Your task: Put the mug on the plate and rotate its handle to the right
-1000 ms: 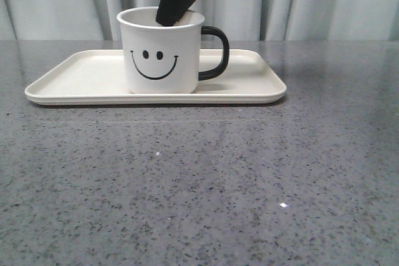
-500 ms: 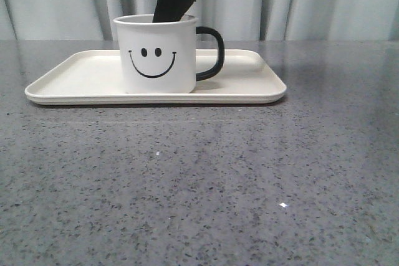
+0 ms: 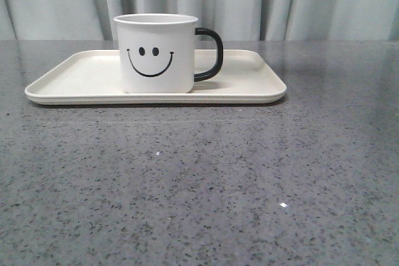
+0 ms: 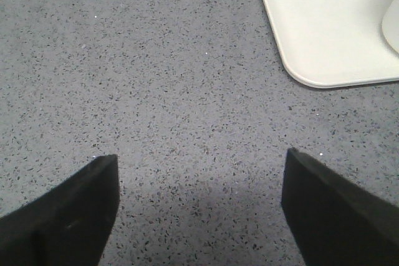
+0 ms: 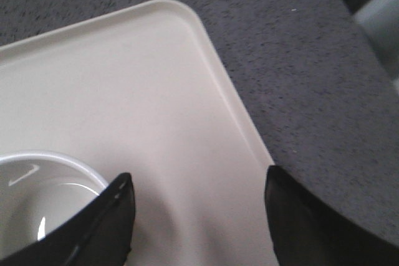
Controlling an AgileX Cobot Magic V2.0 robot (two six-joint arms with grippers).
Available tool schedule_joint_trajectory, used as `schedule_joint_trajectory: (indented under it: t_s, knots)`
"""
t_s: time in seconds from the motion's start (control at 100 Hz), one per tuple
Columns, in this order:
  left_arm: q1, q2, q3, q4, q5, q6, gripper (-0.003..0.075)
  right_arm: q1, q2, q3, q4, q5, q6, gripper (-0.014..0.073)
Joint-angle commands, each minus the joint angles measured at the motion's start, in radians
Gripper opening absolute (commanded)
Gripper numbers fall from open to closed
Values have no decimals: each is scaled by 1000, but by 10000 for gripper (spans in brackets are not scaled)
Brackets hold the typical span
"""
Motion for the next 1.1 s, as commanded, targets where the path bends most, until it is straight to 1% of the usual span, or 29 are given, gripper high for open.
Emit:
schedule_joint_trajectory:
  t_s: [0.0,0.09,0.17,0.37,0.46,0.58,0.71,0.86,0.99,1.09]
  knots:
    - [4,1,-28,0,-68,-7,535,-4,-127,-39,-44,-54,112,461]
    - [4,1,-28,0,-68,-7,535,-4,-188,-39,-101,-41,205,460]
    - [4,1,-28,0,-68,-7,535,-4,-250,-39,-156,-21,261,460]
    - [4,1,-28,0,-68,-7,535,-4,-390,-38,-255,44,364,460]
    - [4,1,-28,0,-68,-7,535,-4,-463,3,-321,39,406,460]
    - [4,1,-28,0,-68,-7,535,-4,-572,128,-412,3,426,460]
    - [4,1,-28,0,-68,-7,535,-4,-702,312,-511,-63,481,460]
    - [4,1,-28,0,-68,-7,535,-4,-839,510,-563,-118,525,460]
    - [4,1,-28,0,-68,-7,535,-4,-961,674,-602,-122,643,460]
    - [4,1,-28,0,-68,-7,535,-4,-1062,817,-659,-161,715,460]
